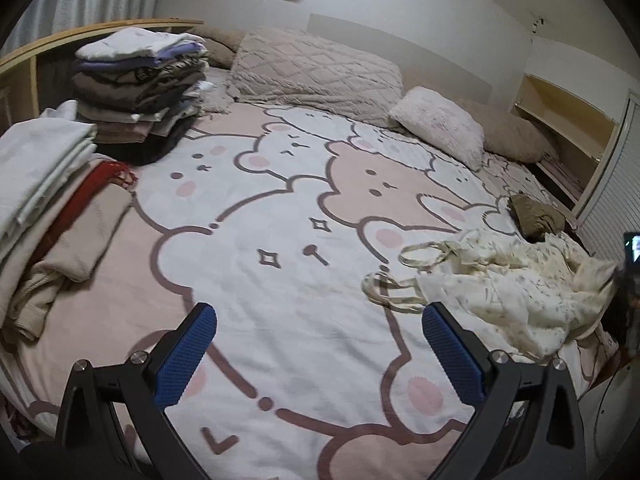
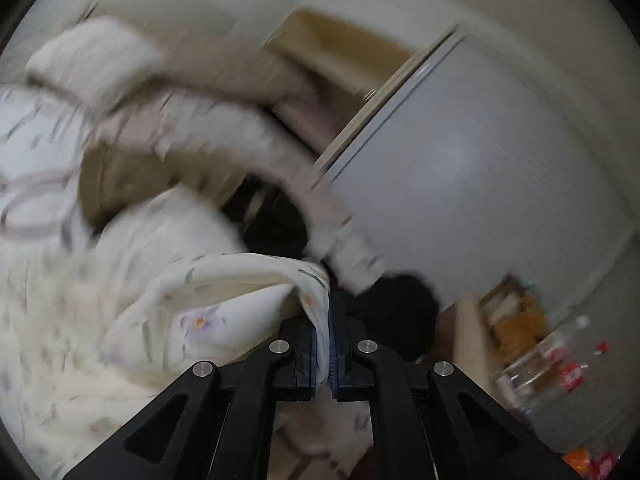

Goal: Fold clothes
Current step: 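Release the garment with the right gripper and reach toward its strap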

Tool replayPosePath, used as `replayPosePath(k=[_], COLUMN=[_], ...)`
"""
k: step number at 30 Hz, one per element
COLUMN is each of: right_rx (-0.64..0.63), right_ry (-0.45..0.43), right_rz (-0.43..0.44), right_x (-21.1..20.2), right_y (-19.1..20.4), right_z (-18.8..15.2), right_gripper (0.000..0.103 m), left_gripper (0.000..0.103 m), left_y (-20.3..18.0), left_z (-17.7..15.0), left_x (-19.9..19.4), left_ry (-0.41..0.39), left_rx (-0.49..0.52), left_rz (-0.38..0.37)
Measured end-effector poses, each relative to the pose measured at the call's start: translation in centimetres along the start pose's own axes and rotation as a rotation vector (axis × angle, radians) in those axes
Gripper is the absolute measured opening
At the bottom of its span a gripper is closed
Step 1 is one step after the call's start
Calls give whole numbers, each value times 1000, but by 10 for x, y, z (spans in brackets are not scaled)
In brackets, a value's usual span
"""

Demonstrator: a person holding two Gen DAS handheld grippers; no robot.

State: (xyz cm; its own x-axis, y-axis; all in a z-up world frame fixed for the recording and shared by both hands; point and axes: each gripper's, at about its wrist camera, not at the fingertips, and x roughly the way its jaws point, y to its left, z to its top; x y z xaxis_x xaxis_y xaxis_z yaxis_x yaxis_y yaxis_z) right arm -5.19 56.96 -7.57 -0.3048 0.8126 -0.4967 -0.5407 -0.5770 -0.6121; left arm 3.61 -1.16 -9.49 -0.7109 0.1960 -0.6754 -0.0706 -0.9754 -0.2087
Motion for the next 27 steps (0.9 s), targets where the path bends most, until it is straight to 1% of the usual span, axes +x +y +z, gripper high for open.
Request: replayPosePath(k=[1,2,3,4,5,7,9,14,15,16,17,18,19,20,22,27], right_rx=[-20,-13,-1,11,24,55,128,-9,-40,-118,-206,-288,-369,-450,-566,-655], right_ry=[33,31,22,13,4,-21,-86,-202,-225,-235,-243,-247,-249,-252,-229,-102], right_rz=[32,57,79,102,124,173,299,831,939,1007,1066,1097,1121,1144,1175,1252], right_x=[7,1,-6,-14,-22,-41,-82,-187,-208,-225,-241,-254,-265,-276,-288,-291], right_y=[4,8,13,17,21,28,30,93,107,131,157,182,207,231,268,333], right_z=[-9,-16,-23,-29,-36,-44,-42,-32,-30,-28,-27,-30,-34,-38,-45,-60], right_gripper=[9,16,46,83,93,94,94,94,91,84,81,76,75,70,60,60], left_gripper=[103,103,103,103,103,103,103,103,103,103,103,103,103,103,103,103], left_y=[-4,-7,-10,-13,-16,-19,-22,-18,-17,-14,-12,-9,-6,-4,2,16], left_z=[0,0,0,0,1,1,2,2,2,2,2,2,1,2,2,2], left_x=[3,5,7,9,11,13,15,16,16,14,12,10,8,6,2,-8], left_ry=[3,3,4,6,7,6,4,8,9,5,1,-2,-4,-6,-8,-22], left_rx=[9,18,25,31,35,40,46,31,27,20,15,9,4,1,-5,-11], left_rz=[-5,-10,-12,-15,-19,-27,-33,-41,-42,-41,-37,-34,-30,-26,-19,4])
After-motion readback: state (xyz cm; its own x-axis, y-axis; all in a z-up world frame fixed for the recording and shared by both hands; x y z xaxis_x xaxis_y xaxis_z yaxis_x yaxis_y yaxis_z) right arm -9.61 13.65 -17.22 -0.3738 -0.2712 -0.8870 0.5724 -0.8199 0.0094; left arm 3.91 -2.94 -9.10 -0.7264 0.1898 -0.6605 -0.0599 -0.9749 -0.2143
